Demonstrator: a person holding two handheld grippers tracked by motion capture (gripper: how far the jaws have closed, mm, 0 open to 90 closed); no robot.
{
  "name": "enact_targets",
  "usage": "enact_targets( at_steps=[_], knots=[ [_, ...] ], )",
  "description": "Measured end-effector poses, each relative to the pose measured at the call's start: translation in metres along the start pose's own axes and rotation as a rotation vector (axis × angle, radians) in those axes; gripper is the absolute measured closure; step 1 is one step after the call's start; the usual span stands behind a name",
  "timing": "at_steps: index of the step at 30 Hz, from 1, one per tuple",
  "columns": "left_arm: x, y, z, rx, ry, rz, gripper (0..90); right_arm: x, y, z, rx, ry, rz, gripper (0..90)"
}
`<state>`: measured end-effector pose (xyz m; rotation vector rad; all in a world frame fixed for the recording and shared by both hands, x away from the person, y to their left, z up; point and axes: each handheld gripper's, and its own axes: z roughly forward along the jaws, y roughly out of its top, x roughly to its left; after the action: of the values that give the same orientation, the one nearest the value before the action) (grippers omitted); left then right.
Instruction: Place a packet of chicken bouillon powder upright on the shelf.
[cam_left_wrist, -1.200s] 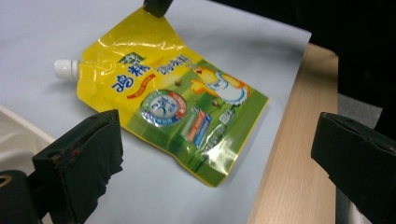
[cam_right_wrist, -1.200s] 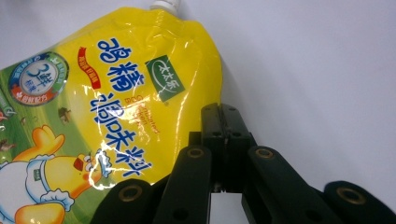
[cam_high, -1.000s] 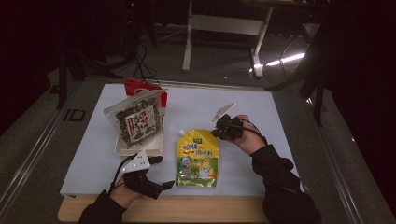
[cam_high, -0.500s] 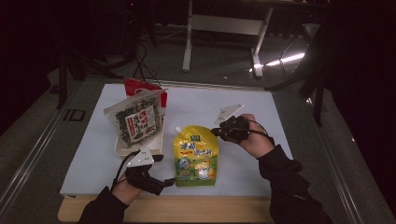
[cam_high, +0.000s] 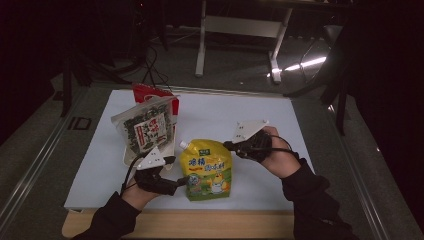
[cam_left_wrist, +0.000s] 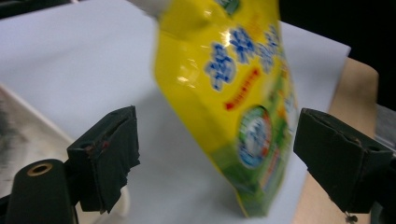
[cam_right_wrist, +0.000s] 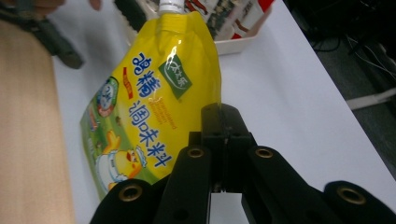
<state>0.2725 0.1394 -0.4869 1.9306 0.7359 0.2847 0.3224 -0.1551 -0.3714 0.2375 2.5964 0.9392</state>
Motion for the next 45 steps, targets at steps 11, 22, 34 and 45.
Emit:
enact_targets(
  at_steps=[11,22,34,45],
  knots=[
    [0.002,0.012,0.001,-0.037,-0.021,0.033,46.3,0.01,0.003,-0.008,-0.017,0.009,-0.024,90.0],
    [0.0,0.02,-0.003,-0.067,-0.02,0.108,79.6,0.007,-0.008,-0.006,-0.01,0.01,0.015,90.0],
    [0.002,0.02,-0.004,-0.09,-0.096,0.155,90.0,-0.004,-0.023,0.005,-0.029,0.079,0.081,73.1],
    [0.001,0.016,-0.007,-0.118,-0.128,0.157,90.0,-0.006,-0.025,0.025,0.0,0.173,0.083,75.9]
  ],
)
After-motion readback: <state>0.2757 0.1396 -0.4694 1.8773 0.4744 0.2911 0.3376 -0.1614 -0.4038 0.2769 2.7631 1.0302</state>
